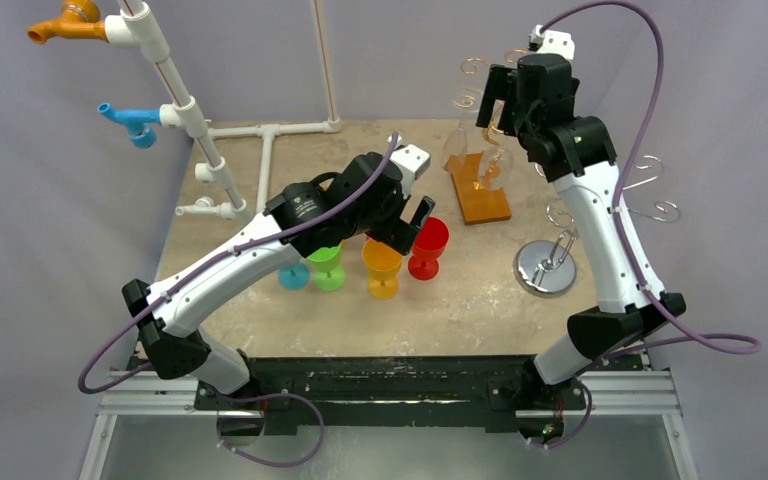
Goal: Take the wine glass off the wine glass rack
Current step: Pick up the wine glass from the wine rack.
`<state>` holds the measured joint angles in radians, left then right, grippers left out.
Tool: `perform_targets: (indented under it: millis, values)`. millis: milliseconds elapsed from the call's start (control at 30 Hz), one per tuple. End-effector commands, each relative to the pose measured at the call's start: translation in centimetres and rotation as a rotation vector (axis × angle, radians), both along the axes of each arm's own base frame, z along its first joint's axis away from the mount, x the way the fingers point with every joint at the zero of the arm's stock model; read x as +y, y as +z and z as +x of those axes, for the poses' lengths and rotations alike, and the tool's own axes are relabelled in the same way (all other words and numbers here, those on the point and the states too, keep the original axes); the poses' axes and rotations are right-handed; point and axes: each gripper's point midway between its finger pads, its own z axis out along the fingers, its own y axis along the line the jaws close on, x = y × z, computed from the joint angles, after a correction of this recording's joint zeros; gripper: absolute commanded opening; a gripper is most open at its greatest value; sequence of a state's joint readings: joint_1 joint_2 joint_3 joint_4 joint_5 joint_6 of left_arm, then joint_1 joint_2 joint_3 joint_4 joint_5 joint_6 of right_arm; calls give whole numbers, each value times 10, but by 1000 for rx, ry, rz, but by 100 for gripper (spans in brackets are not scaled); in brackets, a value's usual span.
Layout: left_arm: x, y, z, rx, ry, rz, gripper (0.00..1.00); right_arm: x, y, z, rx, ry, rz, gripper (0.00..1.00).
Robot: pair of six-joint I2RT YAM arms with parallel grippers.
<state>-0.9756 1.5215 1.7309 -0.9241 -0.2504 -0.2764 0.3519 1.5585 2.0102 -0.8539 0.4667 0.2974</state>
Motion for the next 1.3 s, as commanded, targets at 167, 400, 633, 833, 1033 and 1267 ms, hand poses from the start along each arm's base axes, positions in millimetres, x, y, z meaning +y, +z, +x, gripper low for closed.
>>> perform_targets:
  millis: [167,400,633,833,1033,1267]
  values:
    - [5,46,4,-106,9,-104,100,-14,-3,3,18,-38,-53,99]
    - [7,51,3,-116,10,-113,100,-14,-11,8,40,-29,-61,99]
    - [4,49,4,-107,1,-108,100,-18,-16,11,51,-40,-71,99]
    - [3,46,4,-101,1,-101,100,-12,-23,15,64,-12,-63,95]
    - [4,47,4,-105,6,-100,100,-10,-26,18,68,-5,-62,87]
    - [5,47,5,-107,9,-96,100,-11,-30,19,74,-10,-64,87]
